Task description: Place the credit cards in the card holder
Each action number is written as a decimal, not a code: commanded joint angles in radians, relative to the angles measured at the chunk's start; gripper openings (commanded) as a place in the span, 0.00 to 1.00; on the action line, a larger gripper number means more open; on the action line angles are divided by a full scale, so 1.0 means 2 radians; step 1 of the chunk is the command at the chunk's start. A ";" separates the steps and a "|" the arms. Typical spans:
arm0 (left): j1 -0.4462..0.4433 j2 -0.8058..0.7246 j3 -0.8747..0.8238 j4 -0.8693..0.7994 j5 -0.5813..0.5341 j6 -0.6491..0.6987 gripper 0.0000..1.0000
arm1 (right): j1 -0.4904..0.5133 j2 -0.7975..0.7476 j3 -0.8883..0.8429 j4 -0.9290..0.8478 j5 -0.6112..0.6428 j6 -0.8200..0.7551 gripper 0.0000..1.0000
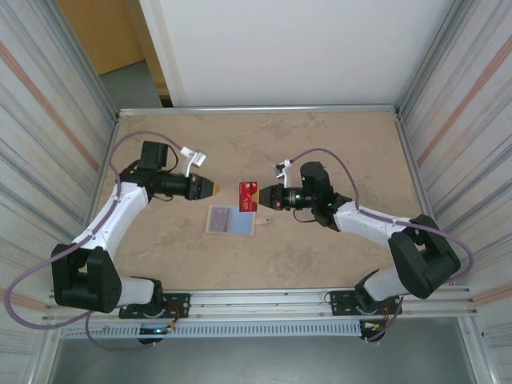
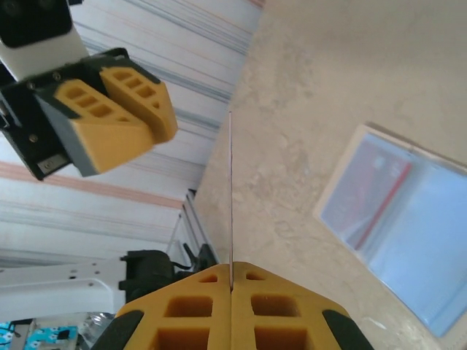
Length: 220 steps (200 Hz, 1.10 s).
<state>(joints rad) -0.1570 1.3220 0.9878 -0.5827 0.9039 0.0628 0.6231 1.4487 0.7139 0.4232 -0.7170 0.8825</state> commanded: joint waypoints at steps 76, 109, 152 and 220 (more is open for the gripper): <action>-0.008 0.151 0.029 -0.078 -0.203 0.051 0.00 | 0.039 0.158 0.053 0.012 0.005 0.053 0.00; -0.029 0.177 0.041 -0.091 -0.205 0.054 0.00 | 0.047 0.183 0.069 0.003 0.000 0.055 0.00; -0.035 0.199 0.043 -0.088 -0.228 0.060 0.00 | 0.050 0.203 0.072 -0.015 0.001 0.049 0.00; -0.038 0.219 0.046 -0.083 -0.218 0.065 0.00 | 0.060 0.207 0.069 -0.019 0.002 0.050 0.00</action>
<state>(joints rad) -0.2260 1.7473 1.0512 -0.7307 0.4591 0.1623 0.7334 1.8557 0.8398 0.4076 -0.7048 0.9691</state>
